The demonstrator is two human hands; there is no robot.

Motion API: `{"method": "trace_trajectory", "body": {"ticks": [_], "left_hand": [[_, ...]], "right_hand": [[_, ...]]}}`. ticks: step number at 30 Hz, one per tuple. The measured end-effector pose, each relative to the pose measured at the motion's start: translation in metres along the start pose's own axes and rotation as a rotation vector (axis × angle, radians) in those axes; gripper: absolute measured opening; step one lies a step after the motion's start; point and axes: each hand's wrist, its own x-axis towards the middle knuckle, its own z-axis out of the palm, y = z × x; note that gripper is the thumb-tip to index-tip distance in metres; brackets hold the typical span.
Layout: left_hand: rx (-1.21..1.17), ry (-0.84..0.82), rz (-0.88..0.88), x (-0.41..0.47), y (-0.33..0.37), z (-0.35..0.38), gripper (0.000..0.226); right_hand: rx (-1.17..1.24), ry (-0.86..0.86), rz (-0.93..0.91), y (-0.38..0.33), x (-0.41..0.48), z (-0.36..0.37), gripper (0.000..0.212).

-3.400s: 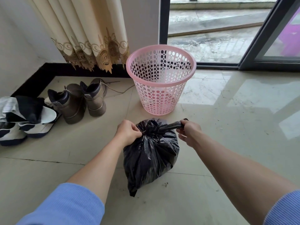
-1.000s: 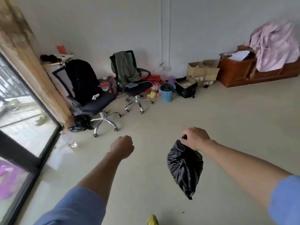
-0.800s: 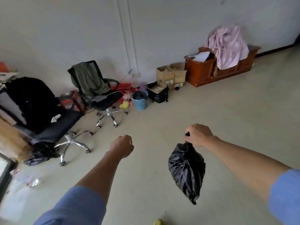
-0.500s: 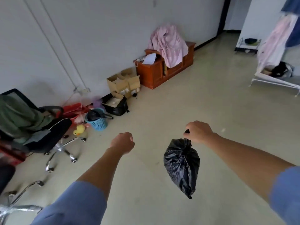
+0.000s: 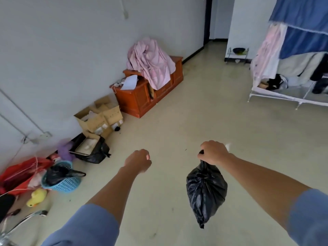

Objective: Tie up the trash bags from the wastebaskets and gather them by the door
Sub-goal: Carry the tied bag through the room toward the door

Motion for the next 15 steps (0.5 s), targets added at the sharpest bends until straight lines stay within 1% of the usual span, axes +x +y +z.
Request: {"method": "trace_trajectory", "body": {"ticks": [7,12,15], "left_hand": [[-0.036,0.022,0.005,0.170,0.024,-0.052,0.023],[-0.013,-0.015,0.050,0.318,0.033,-0.064,0.023],[0.006,-0.033,0.091,0.409,0.043,-0.085,0.026]], "right_hand": [[-0.017,0.029,0.038,0.048,0.161,-0.047,0.030],[-0.021,0.057,0.132,0.089,0.288,-0.065,0.028],[0.021,0.043,0.215,0.111,0.360,-0.085,0.031]]}}
